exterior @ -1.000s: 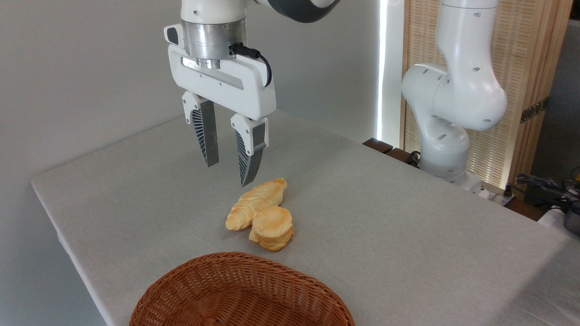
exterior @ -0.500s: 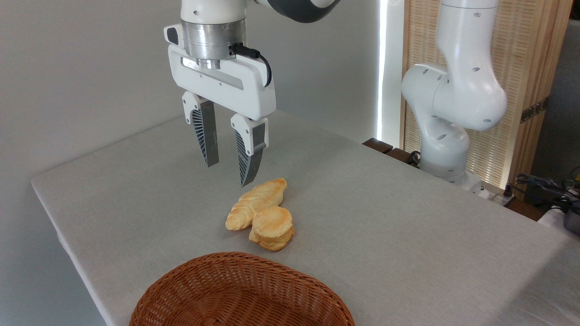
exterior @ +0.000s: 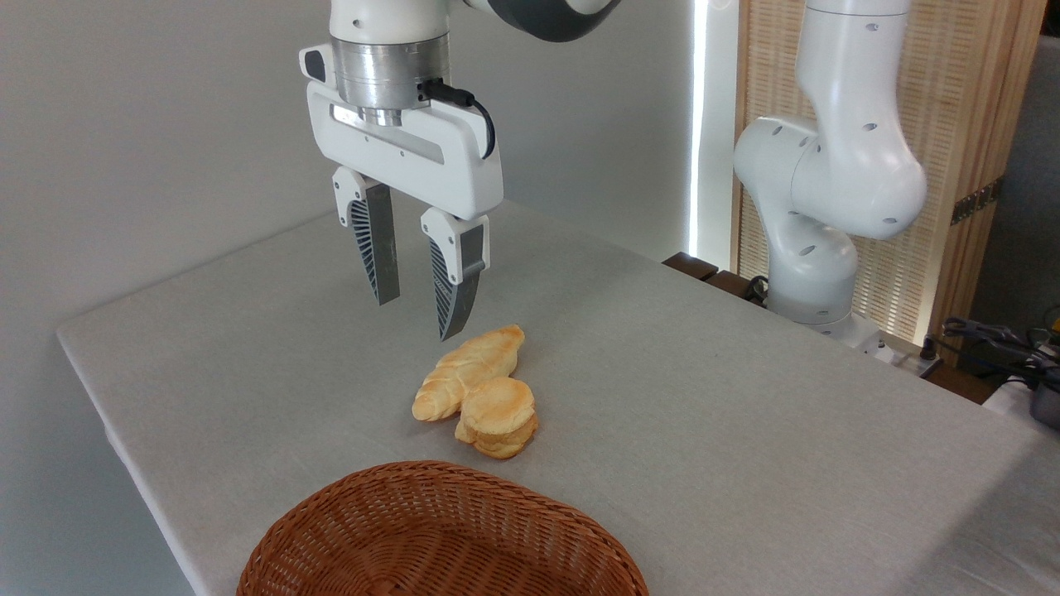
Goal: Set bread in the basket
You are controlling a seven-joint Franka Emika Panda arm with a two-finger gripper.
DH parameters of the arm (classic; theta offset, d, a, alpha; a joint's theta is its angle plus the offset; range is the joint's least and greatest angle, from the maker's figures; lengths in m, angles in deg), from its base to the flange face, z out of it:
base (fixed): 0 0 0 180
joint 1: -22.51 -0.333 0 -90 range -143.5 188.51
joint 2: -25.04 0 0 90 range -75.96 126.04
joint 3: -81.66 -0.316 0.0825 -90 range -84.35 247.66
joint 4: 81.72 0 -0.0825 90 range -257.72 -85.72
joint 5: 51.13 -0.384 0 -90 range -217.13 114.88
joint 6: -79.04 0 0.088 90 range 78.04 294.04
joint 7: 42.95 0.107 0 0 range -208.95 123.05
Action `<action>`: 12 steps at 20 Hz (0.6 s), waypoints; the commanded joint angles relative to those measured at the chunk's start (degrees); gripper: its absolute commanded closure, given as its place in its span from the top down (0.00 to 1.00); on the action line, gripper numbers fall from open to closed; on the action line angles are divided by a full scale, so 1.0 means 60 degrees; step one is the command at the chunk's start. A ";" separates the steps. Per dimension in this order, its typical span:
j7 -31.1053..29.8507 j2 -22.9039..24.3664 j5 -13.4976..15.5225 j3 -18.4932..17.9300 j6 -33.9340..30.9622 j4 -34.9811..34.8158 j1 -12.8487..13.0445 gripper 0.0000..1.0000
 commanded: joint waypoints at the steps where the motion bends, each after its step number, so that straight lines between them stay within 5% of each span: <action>1: 0.0141 -0.0061 -0.0029 -0.0040 -0.0283 0.0026 0.0098 1.00; 12: 0.0520 0.0100 -0.0029 -0.0187 0.0991 -0.2113 -0.0004 1.00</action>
